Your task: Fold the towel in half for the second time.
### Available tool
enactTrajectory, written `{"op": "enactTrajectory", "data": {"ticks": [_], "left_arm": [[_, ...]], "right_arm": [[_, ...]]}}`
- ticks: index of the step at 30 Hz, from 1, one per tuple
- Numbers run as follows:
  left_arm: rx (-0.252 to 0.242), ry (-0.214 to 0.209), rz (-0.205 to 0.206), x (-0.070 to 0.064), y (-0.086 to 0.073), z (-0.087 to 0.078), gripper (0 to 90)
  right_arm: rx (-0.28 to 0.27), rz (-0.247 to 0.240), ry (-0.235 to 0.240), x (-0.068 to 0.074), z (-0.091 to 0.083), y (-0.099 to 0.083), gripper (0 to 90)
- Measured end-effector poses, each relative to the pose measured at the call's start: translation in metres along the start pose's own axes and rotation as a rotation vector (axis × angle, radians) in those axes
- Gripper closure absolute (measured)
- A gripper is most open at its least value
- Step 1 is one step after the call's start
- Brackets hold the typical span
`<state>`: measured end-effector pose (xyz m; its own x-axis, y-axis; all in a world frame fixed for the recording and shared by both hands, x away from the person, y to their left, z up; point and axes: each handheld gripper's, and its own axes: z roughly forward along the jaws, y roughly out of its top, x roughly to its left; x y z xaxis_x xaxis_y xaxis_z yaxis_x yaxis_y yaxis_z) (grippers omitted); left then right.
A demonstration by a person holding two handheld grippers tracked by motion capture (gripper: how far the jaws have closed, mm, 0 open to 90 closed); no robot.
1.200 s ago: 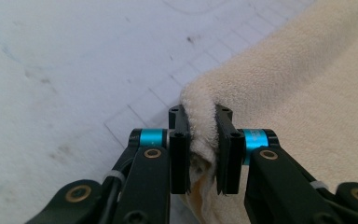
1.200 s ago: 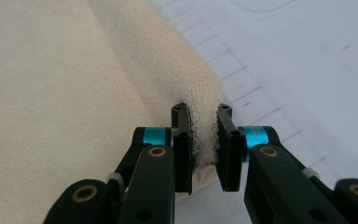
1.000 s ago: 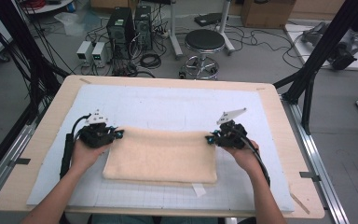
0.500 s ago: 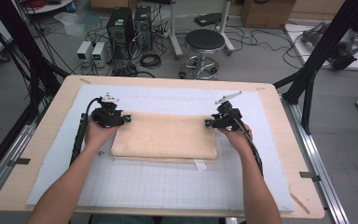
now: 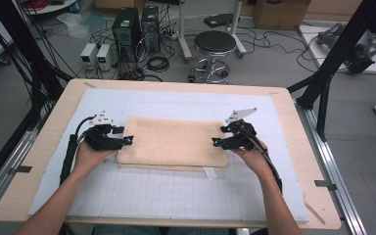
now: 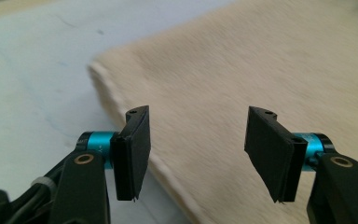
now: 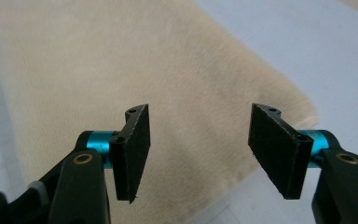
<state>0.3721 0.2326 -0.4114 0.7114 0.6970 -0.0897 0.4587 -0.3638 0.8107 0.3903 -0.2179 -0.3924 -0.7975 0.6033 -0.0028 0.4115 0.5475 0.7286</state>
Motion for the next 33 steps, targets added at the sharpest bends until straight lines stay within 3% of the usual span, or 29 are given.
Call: {"op": "enactTrajectory", "data": {"ticks": [1, 4, 7, 12, 17, 24, 33], "left_arm": [[0.014, -0.029, 0.007, -0.002, -0.002, 0.001, 40.2], [0.033, -0.018, 0.064, -0.009, -0.007, 0.005, 39.8], [0.073, -0.016, 0.074, -0.01, -0.013, 0.012, 38.4], [0.082, -0.018, 0.062, -0.01, -0.018, 0.015, 38.5], [0.086, -0.009, 0.071, -0.011, -0.019, 0.016, 38.7], [0.083, -0.001, 0.076, -0.012, -0.018, 0.015, 37.6], [0.07, 0.008, 0.042, -0.011, -0.016, 0.011, 25.6]], "right_arm": [[0.008, -0.018, -0.001, 0.002, 0.003, -0.002, 37.9], [0.025, -0.025, 0.024, 0.005, 0.013, -0.008, 36.4], [0.07, -0.021, 0.02, 0.005, 0.023, -0.014, 33.0], [0.102, -0.033, 0.014, 0.004, 0.031, -0.016, 32.7], [0.092, -0.015, 0.035, 0.0, 0.033, -0.019, 32.9], [0.099, -0.006, 0.027, 0.001, 0.033, -0.018, 31.6], [0.089, 0.032, -0.043, 0.007, 0.029, -0.013, 21.0]]}}
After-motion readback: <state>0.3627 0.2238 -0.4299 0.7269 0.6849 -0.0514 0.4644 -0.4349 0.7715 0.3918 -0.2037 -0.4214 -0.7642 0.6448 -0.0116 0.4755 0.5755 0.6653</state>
